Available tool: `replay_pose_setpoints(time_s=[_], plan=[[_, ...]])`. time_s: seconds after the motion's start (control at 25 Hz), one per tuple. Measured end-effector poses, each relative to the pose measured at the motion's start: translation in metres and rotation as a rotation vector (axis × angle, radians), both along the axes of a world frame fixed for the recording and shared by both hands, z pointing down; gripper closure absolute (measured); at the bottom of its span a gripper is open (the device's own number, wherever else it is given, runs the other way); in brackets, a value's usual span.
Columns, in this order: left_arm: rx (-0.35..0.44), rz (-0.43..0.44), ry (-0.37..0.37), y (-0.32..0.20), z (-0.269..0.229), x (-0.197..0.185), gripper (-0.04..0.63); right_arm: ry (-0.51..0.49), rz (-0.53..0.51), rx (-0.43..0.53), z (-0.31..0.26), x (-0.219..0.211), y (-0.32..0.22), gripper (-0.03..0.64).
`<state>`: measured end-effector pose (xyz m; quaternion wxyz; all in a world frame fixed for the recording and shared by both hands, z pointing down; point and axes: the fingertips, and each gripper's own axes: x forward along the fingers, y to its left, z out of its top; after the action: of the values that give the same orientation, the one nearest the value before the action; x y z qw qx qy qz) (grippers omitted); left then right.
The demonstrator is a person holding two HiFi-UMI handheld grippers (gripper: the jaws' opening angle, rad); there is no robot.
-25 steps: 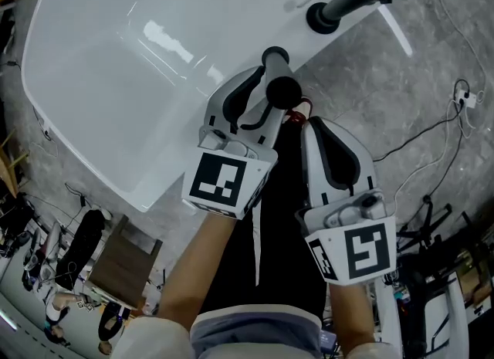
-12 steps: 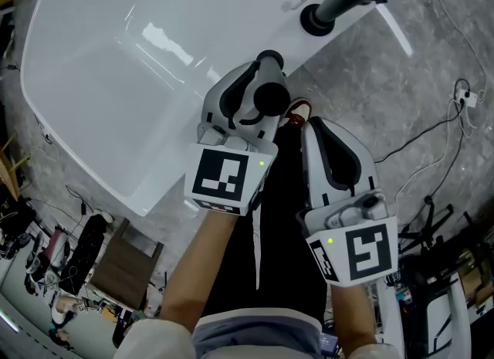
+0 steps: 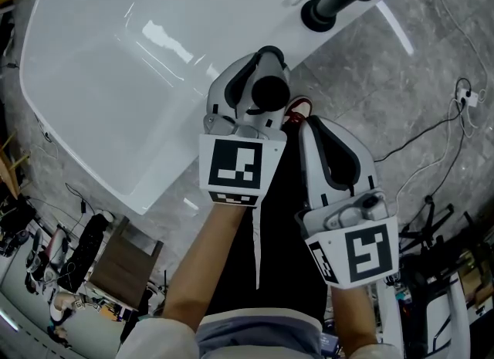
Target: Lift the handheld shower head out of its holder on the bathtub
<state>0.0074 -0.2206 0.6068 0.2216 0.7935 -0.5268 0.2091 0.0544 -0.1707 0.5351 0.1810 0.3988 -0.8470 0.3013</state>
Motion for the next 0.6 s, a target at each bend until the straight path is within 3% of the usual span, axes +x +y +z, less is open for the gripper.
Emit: replay_pose_setpoints(time_s=[0.6], plan=[[0.029, -0.036, -0.037, -0.0007, -0.0006, -0.0023, 0.457, -0.007, 0.005, -0.01, 0.0014, 0.0034, 0.0032, 0.597]])
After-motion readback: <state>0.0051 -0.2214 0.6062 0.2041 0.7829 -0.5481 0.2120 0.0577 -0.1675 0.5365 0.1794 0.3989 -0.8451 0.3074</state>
